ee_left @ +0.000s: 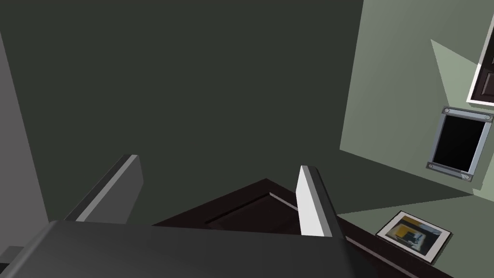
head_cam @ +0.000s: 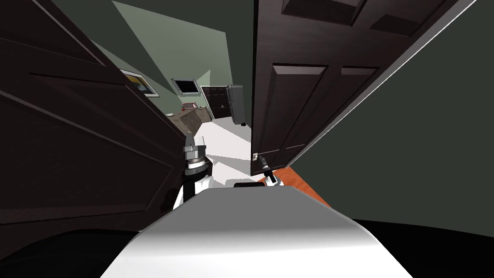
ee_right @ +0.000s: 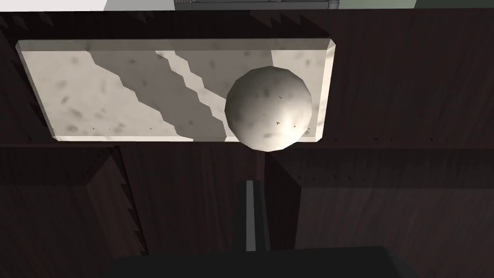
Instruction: Push the door open
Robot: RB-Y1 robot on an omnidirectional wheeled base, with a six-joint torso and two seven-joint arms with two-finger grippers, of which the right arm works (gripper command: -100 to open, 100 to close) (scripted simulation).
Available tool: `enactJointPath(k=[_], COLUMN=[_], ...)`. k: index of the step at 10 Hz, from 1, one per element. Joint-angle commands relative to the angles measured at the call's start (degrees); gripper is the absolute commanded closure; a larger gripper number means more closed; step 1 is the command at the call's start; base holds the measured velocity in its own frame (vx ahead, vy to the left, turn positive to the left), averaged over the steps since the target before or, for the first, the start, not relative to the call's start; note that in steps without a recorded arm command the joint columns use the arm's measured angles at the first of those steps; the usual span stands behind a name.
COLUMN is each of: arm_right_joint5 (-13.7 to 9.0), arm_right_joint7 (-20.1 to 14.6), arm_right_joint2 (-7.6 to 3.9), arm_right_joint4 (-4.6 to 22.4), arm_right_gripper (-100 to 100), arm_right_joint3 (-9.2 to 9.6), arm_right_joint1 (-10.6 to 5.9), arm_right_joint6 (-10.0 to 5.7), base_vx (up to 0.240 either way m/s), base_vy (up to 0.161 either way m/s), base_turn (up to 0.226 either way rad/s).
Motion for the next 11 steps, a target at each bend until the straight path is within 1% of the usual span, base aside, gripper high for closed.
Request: enactJointPath(k=[1, 3, 5, 7, 8, 9, 11], arm_right_joint5=[0.0, -0.1, -0.2, -0.4, -0.3, -0.4, -0.4], arm_right_joint7=[-0.1, -0.3, -0.5, -0.7, -0.6, -0.5, -0.4], arm_right_joint2=[0.03, 0.21, 0.66, 1.57, 1.29, 0.79, 0.57], arm_right_joint4=[-0.2, -0.5, -0.8, -1.2, -1.3, -1.2, -1.1], arm_right_gripper=[-100, -100, -100, -100, -100, -100, -100], arm_right_joint3=[0.15, 0.23, 0.31, 0.40, 0.39, 0.20, 0.05], arm_right_joint1=[0.08, 0.12, 0.17, 0.22, 0.31, 0.32, 0.29], arm_right_joint6=[0.20, 0.44, 0.70, 1.00, 1.02, 0.85, 0.67], base_vx=[-0.158, -0.195, -0.201, -0.237, -0.096, 0.113, 0.177], base_vy=[0.019, 0.007, 0.000, 0.048, 0.023, 0.038, 0.047], base_turn=[-0.005, -0.022, -0.038, -0.048, -0.013, 0.031, 0.021])
